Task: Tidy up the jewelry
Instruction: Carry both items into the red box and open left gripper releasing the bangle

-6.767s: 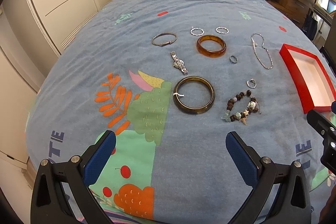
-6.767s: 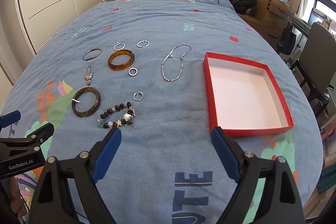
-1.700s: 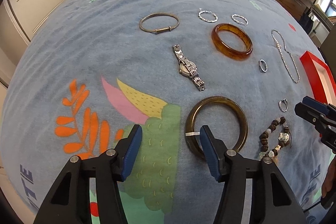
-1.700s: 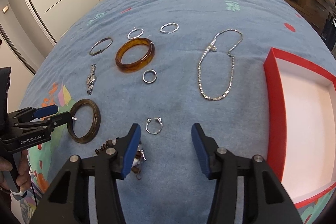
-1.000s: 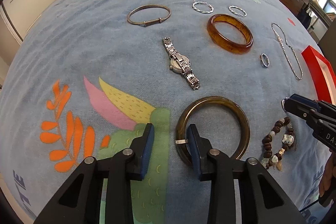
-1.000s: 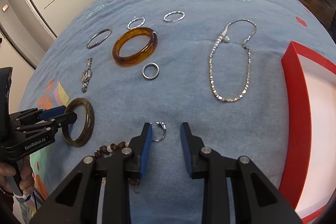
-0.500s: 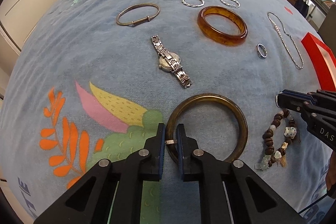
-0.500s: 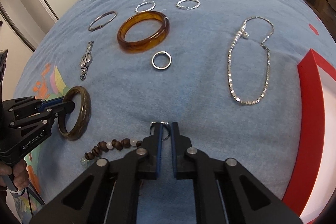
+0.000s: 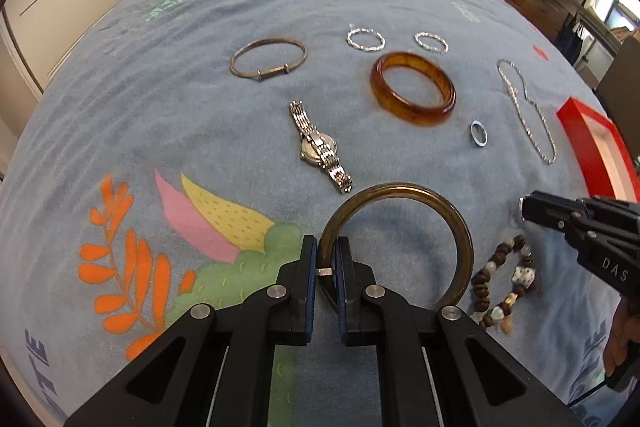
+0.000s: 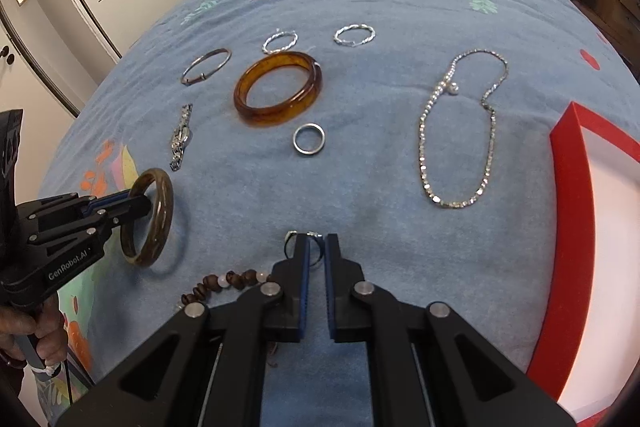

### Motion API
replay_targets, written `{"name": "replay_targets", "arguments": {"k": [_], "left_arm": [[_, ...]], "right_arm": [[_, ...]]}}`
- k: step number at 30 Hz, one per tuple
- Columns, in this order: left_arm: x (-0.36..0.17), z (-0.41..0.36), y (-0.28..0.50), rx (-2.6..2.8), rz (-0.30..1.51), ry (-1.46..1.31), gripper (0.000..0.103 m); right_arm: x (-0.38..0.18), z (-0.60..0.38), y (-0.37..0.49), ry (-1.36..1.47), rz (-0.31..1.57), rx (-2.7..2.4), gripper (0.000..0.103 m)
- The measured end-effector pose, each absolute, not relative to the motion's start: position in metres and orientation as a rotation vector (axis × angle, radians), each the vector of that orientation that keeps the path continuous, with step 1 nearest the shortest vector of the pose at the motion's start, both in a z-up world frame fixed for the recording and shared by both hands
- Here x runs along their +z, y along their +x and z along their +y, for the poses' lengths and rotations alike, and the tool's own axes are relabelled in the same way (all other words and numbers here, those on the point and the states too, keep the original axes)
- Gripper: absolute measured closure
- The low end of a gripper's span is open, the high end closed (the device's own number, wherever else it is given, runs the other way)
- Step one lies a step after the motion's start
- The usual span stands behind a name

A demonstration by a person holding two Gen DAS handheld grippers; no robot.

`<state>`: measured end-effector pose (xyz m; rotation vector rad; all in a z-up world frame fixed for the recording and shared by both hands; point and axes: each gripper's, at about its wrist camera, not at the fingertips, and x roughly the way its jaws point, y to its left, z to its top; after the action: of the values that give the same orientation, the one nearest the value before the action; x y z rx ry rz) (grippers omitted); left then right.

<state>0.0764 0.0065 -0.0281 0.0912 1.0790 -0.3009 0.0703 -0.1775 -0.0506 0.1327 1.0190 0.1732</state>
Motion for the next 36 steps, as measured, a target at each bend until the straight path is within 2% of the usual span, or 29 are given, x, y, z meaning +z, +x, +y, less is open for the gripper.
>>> {"name": "replay_targets", "arguments": {"k": [10,21,28,36], "left_arm": [[0.014,-0.019,0.076,-0.352,1.029,0.144,0.095],[0.053,-0.166,0.082,-0.594,0.978,0.215,0.095],[0.048,-0.264,0.088,-0.704,1.000,0.276,0.095],[0.019,-0.336,0.093,-0.706,1.042,0.376,0.095]], "right_arm": [[-0.007,-0.208,0.044,0.186,0.910,0.126,0.096],[0.031,-0.348,-0.001,0.229,0.838,-0.144,0.096],[0.020,-0.428,0.003,0.245,0.859,-0.226,0.096],[0.014,-0.461,0.005,0.278,0.826,-0.215,0.096]]}}
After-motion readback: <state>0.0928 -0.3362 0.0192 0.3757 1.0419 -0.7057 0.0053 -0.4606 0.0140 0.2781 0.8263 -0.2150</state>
